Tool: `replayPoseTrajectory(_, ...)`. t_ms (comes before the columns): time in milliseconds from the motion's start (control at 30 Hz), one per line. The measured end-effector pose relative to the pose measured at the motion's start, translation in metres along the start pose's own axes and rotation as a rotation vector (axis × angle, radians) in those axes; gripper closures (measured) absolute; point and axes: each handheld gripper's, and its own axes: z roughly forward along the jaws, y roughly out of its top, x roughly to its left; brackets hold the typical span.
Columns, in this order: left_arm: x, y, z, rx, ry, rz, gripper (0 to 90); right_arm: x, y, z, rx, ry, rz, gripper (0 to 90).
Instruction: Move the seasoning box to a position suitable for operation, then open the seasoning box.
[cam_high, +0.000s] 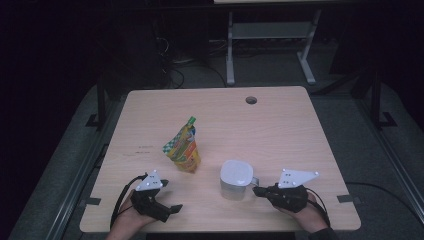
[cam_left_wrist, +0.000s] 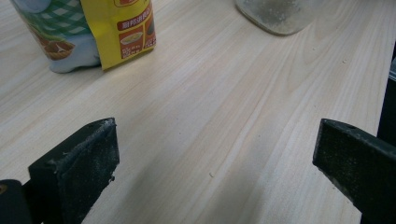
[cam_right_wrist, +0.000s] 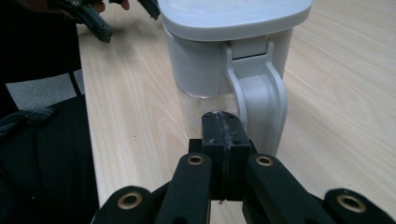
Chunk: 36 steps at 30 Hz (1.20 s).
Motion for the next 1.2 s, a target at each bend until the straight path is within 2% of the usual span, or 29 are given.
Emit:
replayPoseTrajectory(433,-0.001,0.0,0.001,0.003,-0.006,0.008,0.0,-0.015,0.001,-0.002,-0.013,-0.046,0.015,89.8)
replayPoseTrajectory(867,-0.007,0.002,0.003,-0.001,-0.025,0.012,0.0,-0.035,0.004,-0.001,-0.027,-0.1,0.031,89.8)
replayPoseTrajectory(1133,-0.012,0.004,0.008,0.008,-0.032,0.027,0.1,-0.035,0.001,-0.005,-0.027,-0.107,0.038,89.6)
replayPoseTrajectory(1200,-0.014,0.005,0.01,0.006,-0.035,0.038,0.0,-0.034,-0.001,-0.008,-0.027,-0.109,0.04,84.2)
